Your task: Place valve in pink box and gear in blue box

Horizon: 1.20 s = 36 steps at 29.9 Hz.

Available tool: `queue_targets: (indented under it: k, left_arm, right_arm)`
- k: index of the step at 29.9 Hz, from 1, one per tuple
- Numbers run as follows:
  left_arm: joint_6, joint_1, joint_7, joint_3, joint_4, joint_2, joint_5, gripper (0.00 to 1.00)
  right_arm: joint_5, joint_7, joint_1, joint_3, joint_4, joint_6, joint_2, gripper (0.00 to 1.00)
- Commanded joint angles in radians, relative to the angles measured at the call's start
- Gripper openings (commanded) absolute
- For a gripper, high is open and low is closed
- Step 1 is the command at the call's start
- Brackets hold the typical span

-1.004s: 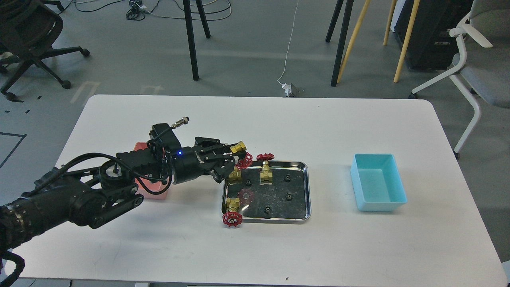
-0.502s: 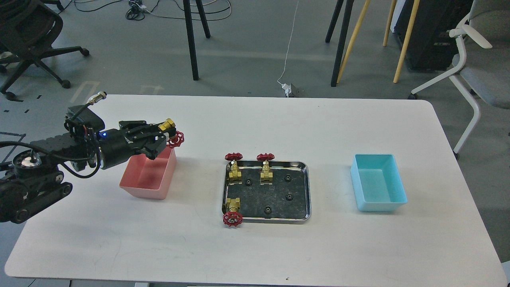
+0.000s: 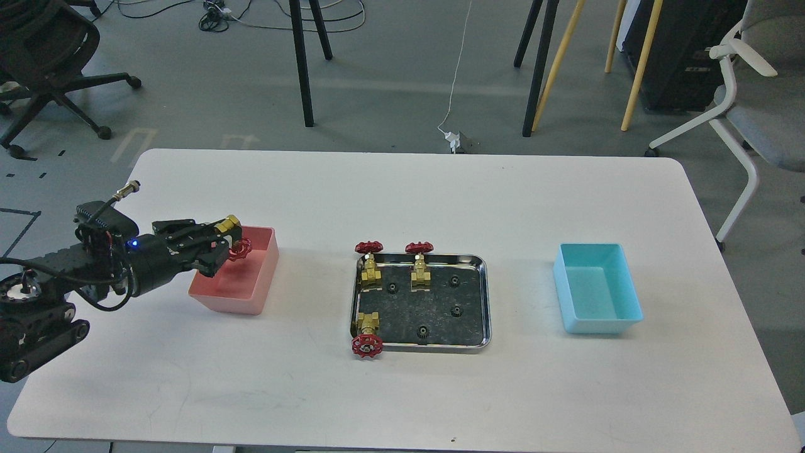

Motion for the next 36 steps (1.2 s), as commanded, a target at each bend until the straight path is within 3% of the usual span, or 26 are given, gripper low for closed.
queue_targets:
  k: [1, 7, 9, 14, 16, 20, 22, 27, 28, 32, 35, 36]
  left_arm:
    - [0.01, 0.024, 0.0, 0.0, 0.006, 0.0, -0.007, 0.3]
    - [0.013, 0.056, 0.0, 0.0, 0.006, -0.02, -0.044, 0.34]
    - [0.013, 0.056, 0.0, 0.0, 0.006, -0.04, -0.061, 0.4]
    - [0.015, 0.047, 0.0, -0.015, -0.002, -0.065, -0.164, 0.69]
    - [0.013, 0.036, 0.0, -0.043, -0.008, -0.068, -0.237, 0.88]
    - [-0.008, -0.014, 0.0, -0.138, -0.019, -0.068, -0.377, 0.99]
    - [-0.055, -0.057, 0.0, -0.165, -0.019, -0.063, -0.42, 0.99]
    - [-0.292, -0.166, 0.0, -0.286, -0.019, -0.048, -0.617, 0.99]
    - [-0.351, -0.189, 0.019, -0.317, -0.019, -0.042, -0.677, 0.99]
    - [-0.542, -0.32, 0.198, -0.393, 0.004, -0.037, -0.941, 0.99]
    - [-0.599, -0.399, 0.289, -0.391, 0.044, -0.043, -1.085, 0.99]
    - [-0.603, -0.422, 0.302, -0.391, 0.052, -0.045, -1.113, 0.99]
  right_arm:
    - [-0.001, 0.0, 0.001, 0.0, 0.0, 0.0, 0.0, 0.99]
    - [-0.001, 0.0, 0.001, 0.0, 0.0, 0.0, 0.0, 0.99]
    - [-0.001, 0.0, 0.001, 0.0, 0.0, 0.0, 0.0, 0.99]
    - [-0.001, 0.0, 0.026, -0.001, -0.002, 0.0, -0.005, 0.99]
    - [-0.001, 0.0, 0.035, -0.001, 0.0, 0.0, -0.007, 0.99]
    - [-0.001, -0.002, 0.073, -0.001, 0.002, 0.0, -0.005, 0.99]
    - [-0.001, -0.006, 0.081, -0.001, 0.003, 0.0, -0.005, 0.99]
    - [-0.002, -0.011, 0.121, -0.001, 0.009, 0.0, -0.002, 0.99]
    - [-0.002, -0.009, 0.127, -0.001, 0.011, 0.0, -0.002, 0.99]
    - [-0.04, -0.006, 0.199, -0.005, 0.028, 0.0, 0.016, 0.99]
    - [-0.154, 0.0, 0.271, -0.003, 0.089, 0.0, 0.029, 0.99]
    - [-0.203, 0.0, 0.302, -0.003, 0.125, 0.0, 0.029, 0.98]
